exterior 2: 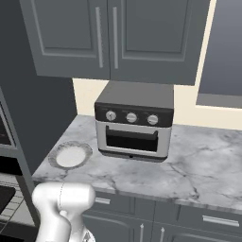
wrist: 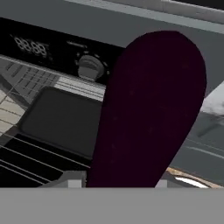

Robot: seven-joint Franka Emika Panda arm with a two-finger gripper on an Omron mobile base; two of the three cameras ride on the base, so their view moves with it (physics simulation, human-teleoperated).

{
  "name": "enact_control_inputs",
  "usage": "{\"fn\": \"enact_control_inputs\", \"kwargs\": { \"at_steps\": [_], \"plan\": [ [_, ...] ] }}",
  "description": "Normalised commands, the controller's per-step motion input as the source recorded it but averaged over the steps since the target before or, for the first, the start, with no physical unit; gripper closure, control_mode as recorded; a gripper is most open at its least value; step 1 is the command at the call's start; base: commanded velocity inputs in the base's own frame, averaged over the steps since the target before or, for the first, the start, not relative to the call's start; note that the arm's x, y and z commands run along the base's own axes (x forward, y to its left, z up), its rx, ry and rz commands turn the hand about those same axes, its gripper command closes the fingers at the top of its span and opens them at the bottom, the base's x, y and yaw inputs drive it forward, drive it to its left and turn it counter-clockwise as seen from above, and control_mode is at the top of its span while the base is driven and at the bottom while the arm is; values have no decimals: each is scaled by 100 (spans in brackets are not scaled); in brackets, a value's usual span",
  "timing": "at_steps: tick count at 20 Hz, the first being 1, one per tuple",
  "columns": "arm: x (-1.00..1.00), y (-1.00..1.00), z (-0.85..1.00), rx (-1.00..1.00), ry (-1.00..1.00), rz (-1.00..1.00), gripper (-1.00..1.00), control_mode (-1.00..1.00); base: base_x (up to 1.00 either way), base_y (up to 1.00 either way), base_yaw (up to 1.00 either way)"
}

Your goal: Place the eggplant on the rack of the oven.

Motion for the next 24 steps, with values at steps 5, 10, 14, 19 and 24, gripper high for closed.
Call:
{"fn": "enact_control_inputs", "kwargs": {
  "at_steps": [5, 10, 14, 19, 24],
  "plan": [
    [2, 100, -92, -11, 9, 9, 100, -100, 0, 0, 0],
    [27, 100, -85, -20, 9, 4, 100, -100, 0, 0, 0],
    [54, 75, -89, -21, 14, 0, 100, -100, 0, 0, 0],
    [26, 42, -76, -21, 1, -1, 100, -100, 0, 0, 0],
    [0, 28, -51, -8, -10, -18, 100, -100, 0, 0, 0]
  ]
}}
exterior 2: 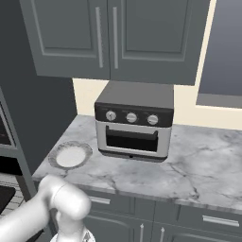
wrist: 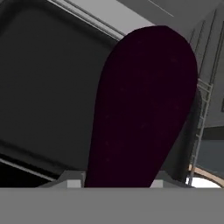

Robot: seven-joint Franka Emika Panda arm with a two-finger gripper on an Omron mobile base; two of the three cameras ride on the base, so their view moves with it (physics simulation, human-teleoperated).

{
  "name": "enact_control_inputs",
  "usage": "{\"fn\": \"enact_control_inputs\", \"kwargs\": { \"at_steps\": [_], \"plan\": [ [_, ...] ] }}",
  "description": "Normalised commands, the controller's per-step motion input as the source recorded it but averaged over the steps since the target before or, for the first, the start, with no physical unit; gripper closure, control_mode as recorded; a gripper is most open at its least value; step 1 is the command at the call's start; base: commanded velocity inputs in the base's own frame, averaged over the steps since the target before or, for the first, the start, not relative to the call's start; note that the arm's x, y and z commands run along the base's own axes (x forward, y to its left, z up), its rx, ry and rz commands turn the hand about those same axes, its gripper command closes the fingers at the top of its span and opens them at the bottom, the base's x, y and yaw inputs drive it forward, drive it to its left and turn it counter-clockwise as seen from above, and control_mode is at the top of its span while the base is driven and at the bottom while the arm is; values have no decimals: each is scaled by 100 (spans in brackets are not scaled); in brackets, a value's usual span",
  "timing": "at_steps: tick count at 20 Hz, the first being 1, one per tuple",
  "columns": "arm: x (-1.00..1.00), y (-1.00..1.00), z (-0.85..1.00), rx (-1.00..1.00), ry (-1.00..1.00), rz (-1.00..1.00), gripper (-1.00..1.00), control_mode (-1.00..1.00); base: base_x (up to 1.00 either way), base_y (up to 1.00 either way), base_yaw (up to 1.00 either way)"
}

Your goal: Place the eggplant on the rack of the oven.

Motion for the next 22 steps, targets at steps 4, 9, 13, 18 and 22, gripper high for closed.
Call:
{"fn": "enact_control_inputs", "kwargs": {
  "at_steps": [4, 9, 13, 18, 22],
  "plan": [
    [0, 6, -45, 0, -11, -26, 100, -100, 0, 0, 0],
    [4, -8, -28, 6, -5, -16, 100, -100, 0, 0, 0],
    [21, -7, -32, 0, -1, -6, 100, -100, 0, 0, 0],
    [19, -4, -39, 0, -3, -1, 100, -100, 0, 0, 0],
    [12, 0, -37, 0, 0, 0, 100, -100, 0, 0, 0]
  ]
}}
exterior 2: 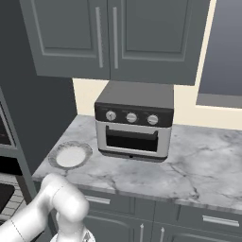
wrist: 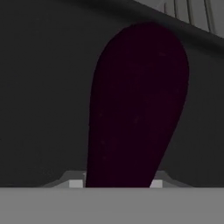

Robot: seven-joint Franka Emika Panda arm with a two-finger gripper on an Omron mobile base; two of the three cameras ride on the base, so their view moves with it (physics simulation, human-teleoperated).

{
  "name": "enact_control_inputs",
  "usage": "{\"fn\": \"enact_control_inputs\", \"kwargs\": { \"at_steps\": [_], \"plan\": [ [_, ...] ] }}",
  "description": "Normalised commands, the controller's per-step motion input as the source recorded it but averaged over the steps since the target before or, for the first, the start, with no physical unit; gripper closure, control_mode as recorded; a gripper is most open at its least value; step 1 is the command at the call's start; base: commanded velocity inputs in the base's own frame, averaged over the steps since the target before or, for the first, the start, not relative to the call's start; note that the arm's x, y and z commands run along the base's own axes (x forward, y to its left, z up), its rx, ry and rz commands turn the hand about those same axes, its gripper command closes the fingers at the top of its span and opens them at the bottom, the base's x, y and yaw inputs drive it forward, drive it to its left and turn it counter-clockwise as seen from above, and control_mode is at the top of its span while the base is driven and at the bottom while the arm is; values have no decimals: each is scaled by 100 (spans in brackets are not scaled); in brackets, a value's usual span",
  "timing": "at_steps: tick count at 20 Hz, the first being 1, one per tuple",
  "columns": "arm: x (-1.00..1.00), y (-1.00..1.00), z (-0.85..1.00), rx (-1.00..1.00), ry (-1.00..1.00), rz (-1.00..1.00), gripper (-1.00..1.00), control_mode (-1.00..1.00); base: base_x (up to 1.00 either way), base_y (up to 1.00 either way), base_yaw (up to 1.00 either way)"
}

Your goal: Place the eggplant on the rack of the oven.

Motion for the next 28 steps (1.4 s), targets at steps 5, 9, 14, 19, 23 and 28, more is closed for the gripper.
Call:
{"fn": "enact_control_inputs", "kwargs": {
  "at_steps": [5, 9, 14, 19, 23, 28],
  "plan": [
    [4, 0, -26, 0, 0, 0, 100, -100, 0, 0, 0],
    [0, 0, -16, 0, 0, 0, -100, -100, 0, 0, 0],
    [-2, -3, 8, 0, -1, -2, -100, -100, 0, 0, 0],
    [-30, 0, 55, 4, -3, -3, -100, -100, 0, 0, 0],
    [-60, -6, 65, 8, -4, -1, -100, -100, 0, 0, 0],
    [-50, -56, 61, 19, 0, -7, -100, -100, 0, 0, 0]
  ]
}}
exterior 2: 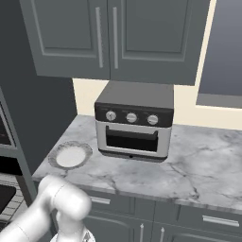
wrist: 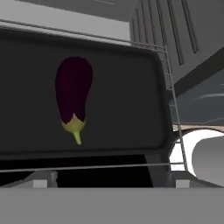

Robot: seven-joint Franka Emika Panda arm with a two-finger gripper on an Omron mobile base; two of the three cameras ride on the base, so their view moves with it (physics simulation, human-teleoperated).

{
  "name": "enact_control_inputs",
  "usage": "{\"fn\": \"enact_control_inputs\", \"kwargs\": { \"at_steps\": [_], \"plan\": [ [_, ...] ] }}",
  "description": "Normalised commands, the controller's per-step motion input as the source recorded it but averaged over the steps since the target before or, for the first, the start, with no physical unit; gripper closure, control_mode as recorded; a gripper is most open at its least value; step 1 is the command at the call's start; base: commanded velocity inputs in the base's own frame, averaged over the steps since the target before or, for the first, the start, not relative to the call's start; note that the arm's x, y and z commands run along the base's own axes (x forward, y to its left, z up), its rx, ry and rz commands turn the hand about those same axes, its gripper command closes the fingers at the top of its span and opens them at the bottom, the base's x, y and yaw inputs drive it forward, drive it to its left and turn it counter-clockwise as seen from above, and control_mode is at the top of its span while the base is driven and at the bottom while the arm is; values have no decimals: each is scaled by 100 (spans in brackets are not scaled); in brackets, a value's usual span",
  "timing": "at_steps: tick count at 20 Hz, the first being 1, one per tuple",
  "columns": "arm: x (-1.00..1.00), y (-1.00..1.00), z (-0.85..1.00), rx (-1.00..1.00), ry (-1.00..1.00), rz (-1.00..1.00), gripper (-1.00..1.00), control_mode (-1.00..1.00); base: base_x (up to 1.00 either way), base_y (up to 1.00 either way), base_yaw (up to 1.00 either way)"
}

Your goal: Place the eggplant on the rack of the oven.

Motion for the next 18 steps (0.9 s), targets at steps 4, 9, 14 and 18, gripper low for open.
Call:
{"fn": "enact_control_inputs", "kwargs": {
  "at_steps": [4, 9, 14, 18],
  "plan": [
    [-57, -58, 65, 22, -2, -4, -100, -100, 0, 0, 0],
    [-68, -44, 56, 24, -10, 0, -100, -100, 0, 0, 0],
    [-56, -42, 61, 31, -9, 1, -100, -100, 0, 0, 0],
    [-36, -27, 17, 20, 0, 2, -100, -100, 0, 0, 0]
  ]
}}
